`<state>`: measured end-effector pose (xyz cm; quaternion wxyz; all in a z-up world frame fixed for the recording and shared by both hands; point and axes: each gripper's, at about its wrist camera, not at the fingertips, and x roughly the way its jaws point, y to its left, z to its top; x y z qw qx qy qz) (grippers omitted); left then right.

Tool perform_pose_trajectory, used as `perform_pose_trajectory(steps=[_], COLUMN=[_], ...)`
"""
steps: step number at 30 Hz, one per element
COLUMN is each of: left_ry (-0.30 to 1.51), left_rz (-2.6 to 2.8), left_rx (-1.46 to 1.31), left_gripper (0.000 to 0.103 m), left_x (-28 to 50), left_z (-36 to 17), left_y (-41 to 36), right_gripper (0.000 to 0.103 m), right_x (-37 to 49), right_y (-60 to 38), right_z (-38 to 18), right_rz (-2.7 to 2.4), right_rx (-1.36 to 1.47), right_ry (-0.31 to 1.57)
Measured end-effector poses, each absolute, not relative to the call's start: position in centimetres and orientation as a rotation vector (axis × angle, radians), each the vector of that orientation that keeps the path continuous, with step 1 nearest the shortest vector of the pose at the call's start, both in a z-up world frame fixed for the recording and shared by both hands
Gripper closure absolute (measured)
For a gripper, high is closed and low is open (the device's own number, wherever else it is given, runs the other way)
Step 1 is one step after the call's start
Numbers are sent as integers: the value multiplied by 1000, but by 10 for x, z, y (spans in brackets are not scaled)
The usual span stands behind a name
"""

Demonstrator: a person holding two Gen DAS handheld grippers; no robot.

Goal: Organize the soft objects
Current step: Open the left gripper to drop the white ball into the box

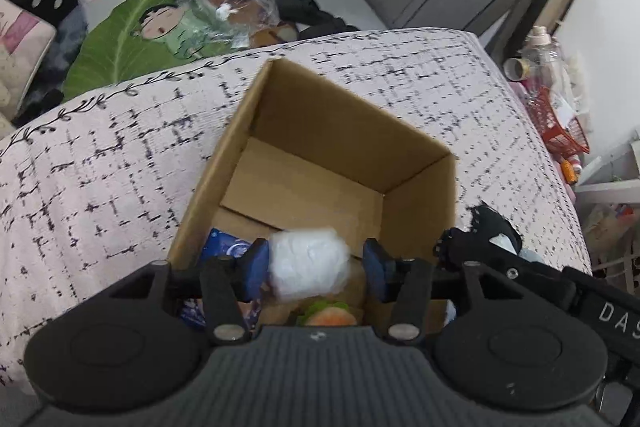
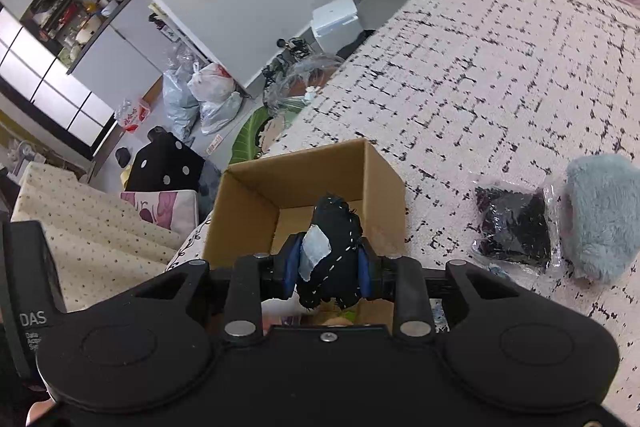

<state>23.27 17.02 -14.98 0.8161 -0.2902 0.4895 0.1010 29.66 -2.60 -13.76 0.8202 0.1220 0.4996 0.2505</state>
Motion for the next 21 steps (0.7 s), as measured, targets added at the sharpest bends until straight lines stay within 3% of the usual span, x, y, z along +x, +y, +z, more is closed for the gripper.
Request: perform_pose_trajectory(steps=[4,15,19,21], left_ry=[1029,983,972,963], left_rz=[240,260,268,270], left_rx=[-638,-571,-548,-540], left_gripper=[44,44,41,40], left_x=[228,215,207,203], left_z=[-143,-113,-103,-98], left_y=[179,187,188,189], right_gripper=[74,72,68,58], right_x=[298,292,291,290], right_y=[-27,-16,-15,-14], right_z=[-138,-133,-131,-132], right_rz=[531,577,594,621], right_rx=[278,279,295,321], right_ry=[1072,1058,1048,1052])
